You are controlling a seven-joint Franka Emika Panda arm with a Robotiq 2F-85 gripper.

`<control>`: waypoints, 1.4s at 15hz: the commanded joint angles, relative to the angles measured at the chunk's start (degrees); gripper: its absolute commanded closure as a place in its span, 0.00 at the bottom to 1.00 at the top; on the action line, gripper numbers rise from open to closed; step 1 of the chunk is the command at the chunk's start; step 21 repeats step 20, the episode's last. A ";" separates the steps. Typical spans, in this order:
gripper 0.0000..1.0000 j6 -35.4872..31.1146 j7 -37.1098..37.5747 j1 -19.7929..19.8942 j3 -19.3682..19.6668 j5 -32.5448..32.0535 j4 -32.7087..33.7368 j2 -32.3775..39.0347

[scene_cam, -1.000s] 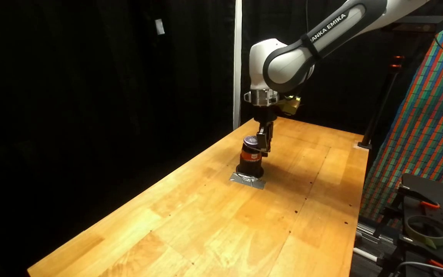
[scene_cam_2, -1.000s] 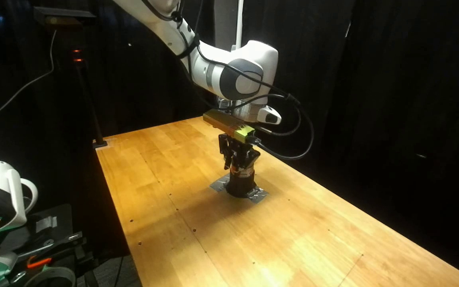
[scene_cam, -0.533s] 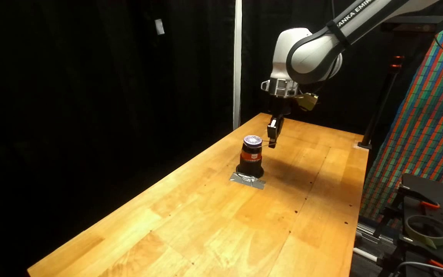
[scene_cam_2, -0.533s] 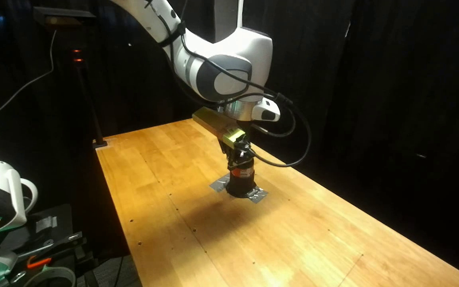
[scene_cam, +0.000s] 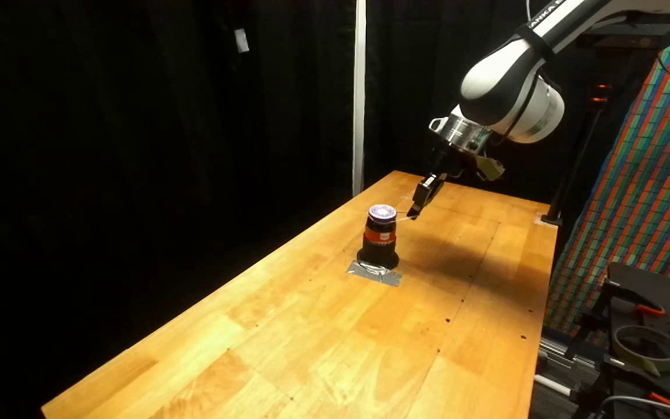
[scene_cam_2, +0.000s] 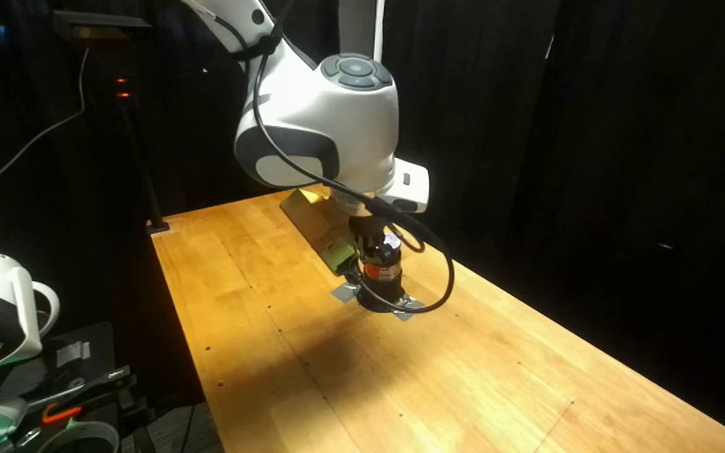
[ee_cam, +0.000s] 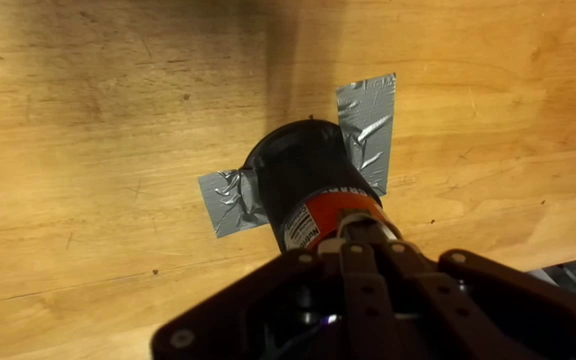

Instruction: Put the rubber band around the brown cup

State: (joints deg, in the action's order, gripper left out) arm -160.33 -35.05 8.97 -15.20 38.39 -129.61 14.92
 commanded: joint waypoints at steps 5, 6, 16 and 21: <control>1.00 -5.09 -33.59 11.80 -14.31 35.42 -2.74 -2.91; 1.00 -5.00 -38.11 12.42 -14.78 39.69 -2.91 -3.17; 0.74 -3.30 -71.62 14.28 -13.72 69.90 -4.86 -4.32; 0.77 -0.25 -62.11 6.51 -5.57 60.85 -6.12 -2.28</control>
